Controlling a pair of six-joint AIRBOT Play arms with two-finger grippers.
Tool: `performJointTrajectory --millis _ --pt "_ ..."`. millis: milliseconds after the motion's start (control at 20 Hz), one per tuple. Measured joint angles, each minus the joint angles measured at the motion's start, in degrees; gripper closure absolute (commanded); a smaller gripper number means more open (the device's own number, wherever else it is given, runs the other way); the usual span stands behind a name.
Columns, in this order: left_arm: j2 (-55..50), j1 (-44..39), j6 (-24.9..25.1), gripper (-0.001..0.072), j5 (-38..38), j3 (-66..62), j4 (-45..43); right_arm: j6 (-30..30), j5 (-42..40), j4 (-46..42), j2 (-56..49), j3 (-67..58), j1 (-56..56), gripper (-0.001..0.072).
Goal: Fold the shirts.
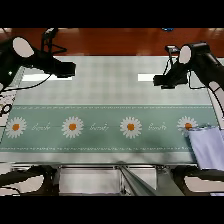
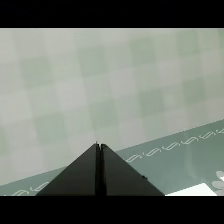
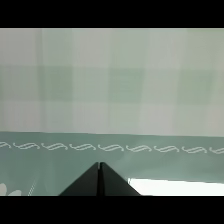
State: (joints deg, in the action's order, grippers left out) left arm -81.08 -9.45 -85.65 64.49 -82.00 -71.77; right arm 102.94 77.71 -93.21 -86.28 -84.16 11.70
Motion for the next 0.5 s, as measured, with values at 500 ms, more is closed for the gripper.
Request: performJointTrajectory --millis 500 --pt "0.0 0.0 -0.1 0.069 0.1 0.0 -0.2 0.0 0.2 -0.4 -0.1 0.0 0.1 0.0682"
